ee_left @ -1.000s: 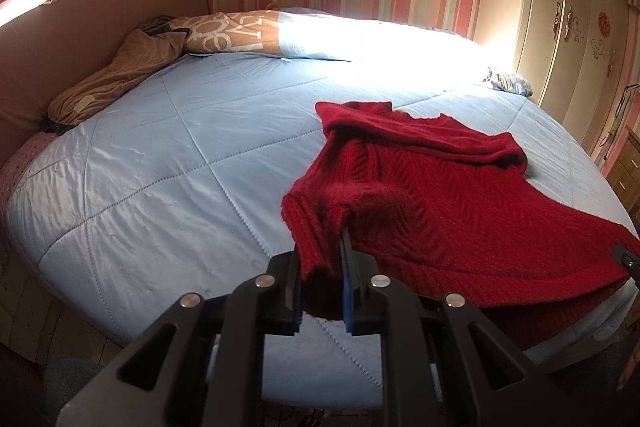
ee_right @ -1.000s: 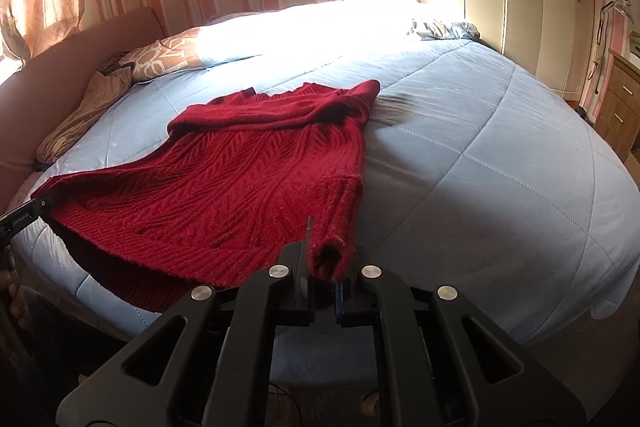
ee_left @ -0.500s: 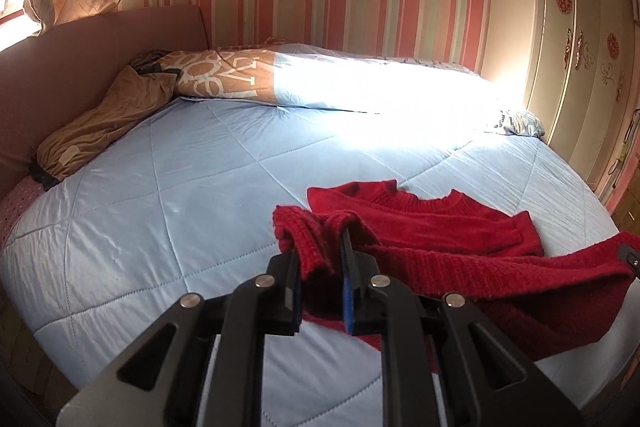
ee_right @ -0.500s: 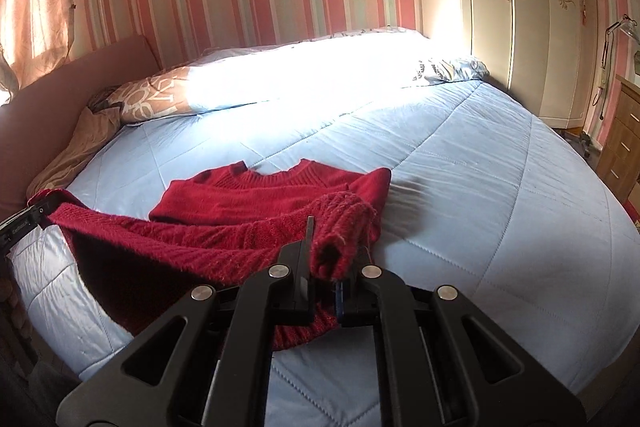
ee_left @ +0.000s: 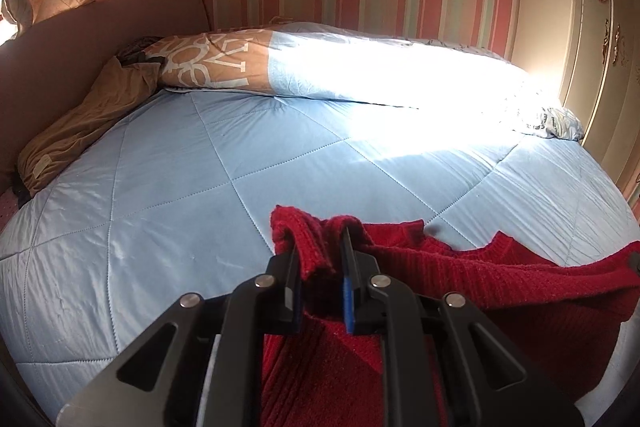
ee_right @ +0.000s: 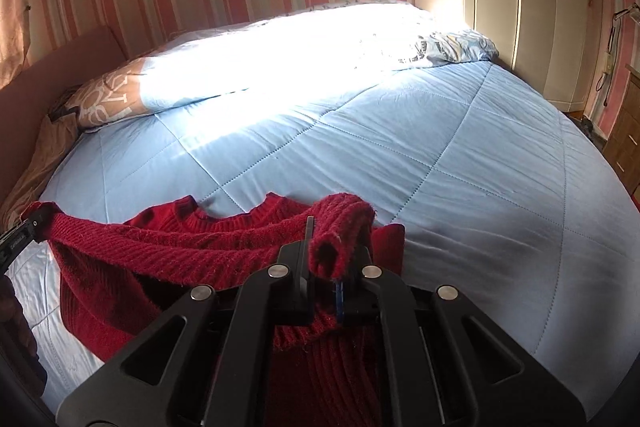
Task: Fold small clothes
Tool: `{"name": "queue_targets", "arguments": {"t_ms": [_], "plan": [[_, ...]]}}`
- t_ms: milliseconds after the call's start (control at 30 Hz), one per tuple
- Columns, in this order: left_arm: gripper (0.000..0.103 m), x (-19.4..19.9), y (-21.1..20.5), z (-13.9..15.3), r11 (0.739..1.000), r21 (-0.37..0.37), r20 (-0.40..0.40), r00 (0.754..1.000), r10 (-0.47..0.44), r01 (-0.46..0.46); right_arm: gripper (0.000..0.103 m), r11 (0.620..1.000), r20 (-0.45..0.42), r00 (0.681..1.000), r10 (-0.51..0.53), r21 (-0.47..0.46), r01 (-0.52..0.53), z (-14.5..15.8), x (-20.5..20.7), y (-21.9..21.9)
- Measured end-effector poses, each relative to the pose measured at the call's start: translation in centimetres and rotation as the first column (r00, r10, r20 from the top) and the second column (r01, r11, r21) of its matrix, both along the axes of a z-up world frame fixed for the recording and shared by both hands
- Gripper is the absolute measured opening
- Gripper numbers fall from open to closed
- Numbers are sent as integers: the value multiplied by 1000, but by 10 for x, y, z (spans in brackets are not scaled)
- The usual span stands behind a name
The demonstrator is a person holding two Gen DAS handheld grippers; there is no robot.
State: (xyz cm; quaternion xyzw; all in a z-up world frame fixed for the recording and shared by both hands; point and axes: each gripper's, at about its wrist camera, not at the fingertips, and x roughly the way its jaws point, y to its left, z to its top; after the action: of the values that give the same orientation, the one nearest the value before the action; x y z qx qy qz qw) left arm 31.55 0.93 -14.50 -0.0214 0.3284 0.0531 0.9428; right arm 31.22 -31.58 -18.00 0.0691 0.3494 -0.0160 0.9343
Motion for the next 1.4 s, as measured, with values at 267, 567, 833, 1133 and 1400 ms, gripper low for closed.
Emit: {"name": "queue_targets", "arguments": {"t_ms": [267,567,833,1133,1400], "plan": [[26,67,-6,-50,999,37,-87,995,40,-37,23,1000,-117,993,-29,6,30,-52,71,-2],[72,104,21,-61,990,90,-78,990,120,-113,84,996,-80,993,-90,6,90,-54,106,-13],[72,73,15,-39,997,74,-67,997,-27,32,69,990,-110,984,138,18,-137,-31,76,13],[72,54,35,-28,998,64,-50,999,-15,18,55,964,-231,938,260,4,-266,-52,92,86],[72,66,38,-30,998,52,-57,998,-37,40,6,970,-348,916,197,-64,-233,-95,121,99]]}}
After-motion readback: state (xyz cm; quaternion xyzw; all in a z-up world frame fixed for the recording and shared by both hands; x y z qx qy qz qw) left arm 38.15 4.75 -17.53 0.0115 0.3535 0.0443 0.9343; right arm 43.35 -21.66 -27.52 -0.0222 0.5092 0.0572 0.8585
